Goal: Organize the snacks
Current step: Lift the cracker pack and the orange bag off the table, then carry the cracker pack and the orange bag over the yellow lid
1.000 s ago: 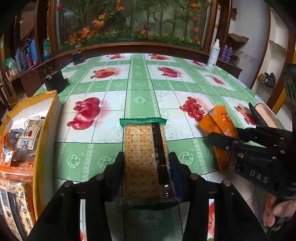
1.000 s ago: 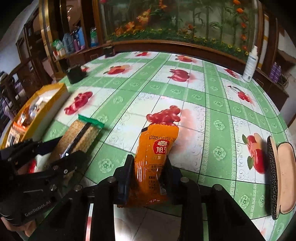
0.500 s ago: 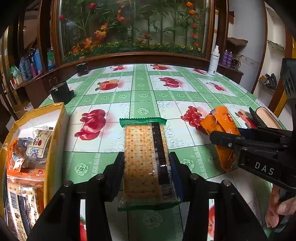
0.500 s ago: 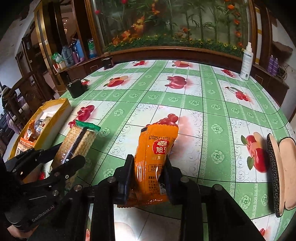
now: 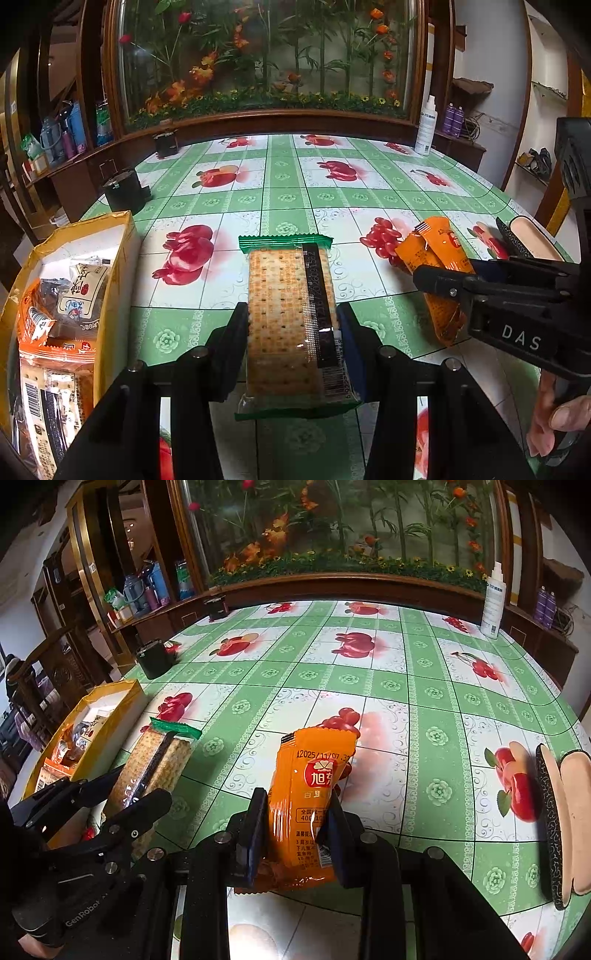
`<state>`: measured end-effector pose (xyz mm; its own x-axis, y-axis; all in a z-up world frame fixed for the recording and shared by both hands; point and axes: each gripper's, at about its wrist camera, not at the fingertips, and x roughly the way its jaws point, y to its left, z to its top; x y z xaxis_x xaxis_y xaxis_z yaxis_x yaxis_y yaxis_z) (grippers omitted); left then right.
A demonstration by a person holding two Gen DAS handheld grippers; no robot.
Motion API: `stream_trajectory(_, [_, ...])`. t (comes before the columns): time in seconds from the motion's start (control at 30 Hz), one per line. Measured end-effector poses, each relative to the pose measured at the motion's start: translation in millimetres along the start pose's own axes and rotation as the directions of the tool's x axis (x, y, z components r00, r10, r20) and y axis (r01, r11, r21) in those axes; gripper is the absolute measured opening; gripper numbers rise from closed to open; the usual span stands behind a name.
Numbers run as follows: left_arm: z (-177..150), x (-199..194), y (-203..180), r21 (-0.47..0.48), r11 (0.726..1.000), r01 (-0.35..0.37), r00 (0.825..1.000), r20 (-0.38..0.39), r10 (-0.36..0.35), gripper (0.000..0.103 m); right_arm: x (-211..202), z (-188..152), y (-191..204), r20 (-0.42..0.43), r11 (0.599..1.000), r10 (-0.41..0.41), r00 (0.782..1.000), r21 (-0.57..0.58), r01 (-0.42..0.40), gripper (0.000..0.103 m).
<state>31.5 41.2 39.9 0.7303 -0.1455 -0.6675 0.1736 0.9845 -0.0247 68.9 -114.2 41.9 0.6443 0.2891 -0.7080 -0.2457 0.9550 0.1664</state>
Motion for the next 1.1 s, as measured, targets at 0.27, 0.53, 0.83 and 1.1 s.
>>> stream_trajectory(0.27, [2,-9,5,-0.021,1.0,0.017,0.999,0.028,-0.016,0.046,-6,2,9,0.018,0.999,0.031,0.999,0.03,-0.031,0.033])
stream_trajectory(0.53, [5,-45,15,-0.059,0.996,0.059,0.994,0.099,-0.053,0.046,-15,4,32,0.057,0.995,0.076,0.996,0.063,-0.079,0.033])
stream_trajectory(0.83, [-2,-88,81,-0.168,0.985,0.042,0.991,0.135,-0.019,0.046,-10,22,96,0.057,0.983,0.182,0.982,-0.004,-0.182,0.033])
stream_trajectory(1.1, [-26,-103,173,-0.331,0.94,-0.084,0.986,0.11,0.127,0.046,18,45,180,-0.016,0.95,0.297,0.955,-0.097,-0.297,0.033])
